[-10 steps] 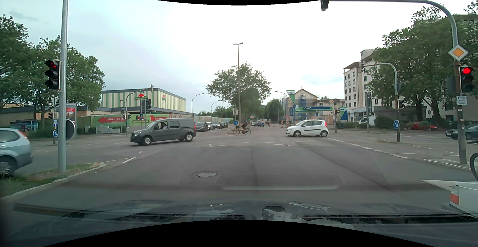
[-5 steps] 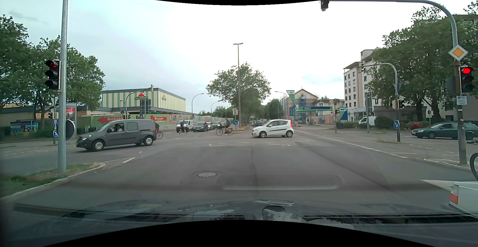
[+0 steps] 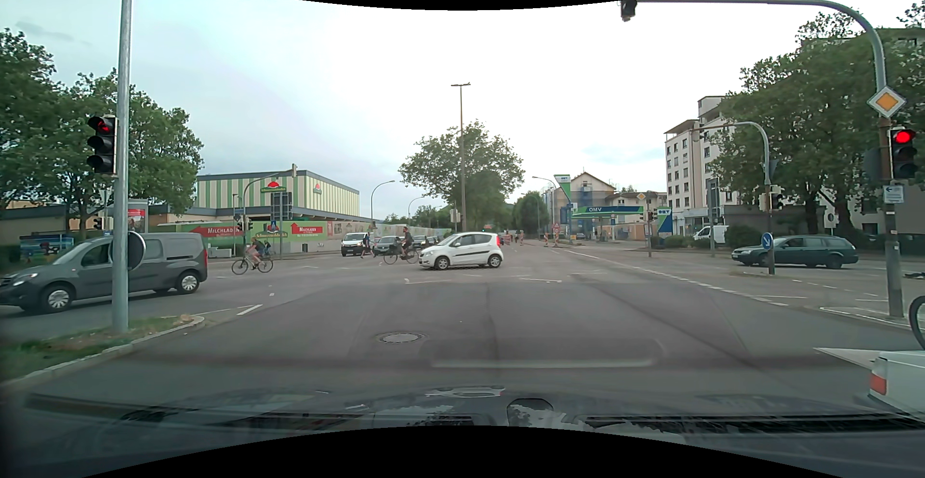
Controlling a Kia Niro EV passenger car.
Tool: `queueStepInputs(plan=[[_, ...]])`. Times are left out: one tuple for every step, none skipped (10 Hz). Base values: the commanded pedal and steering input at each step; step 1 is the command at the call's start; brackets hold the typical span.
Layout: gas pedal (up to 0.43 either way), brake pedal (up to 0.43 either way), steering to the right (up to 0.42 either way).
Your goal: Follow the waypoints while adhering to traffic rules and regulations
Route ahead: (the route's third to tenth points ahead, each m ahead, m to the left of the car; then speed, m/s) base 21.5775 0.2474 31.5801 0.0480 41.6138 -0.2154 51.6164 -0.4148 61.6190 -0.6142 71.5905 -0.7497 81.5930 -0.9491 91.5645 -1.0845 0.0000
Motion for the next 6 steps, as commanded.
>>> queueStepInputs(plan=[[0.000, 0.262, 0.002], [0.000, 0.262, 0.002], [0.000, 0.262, 0.002], [0.000, 0.262, 0.002], [0.000, 0.262, 0.002], [0.000, 0.262, 0.002]])
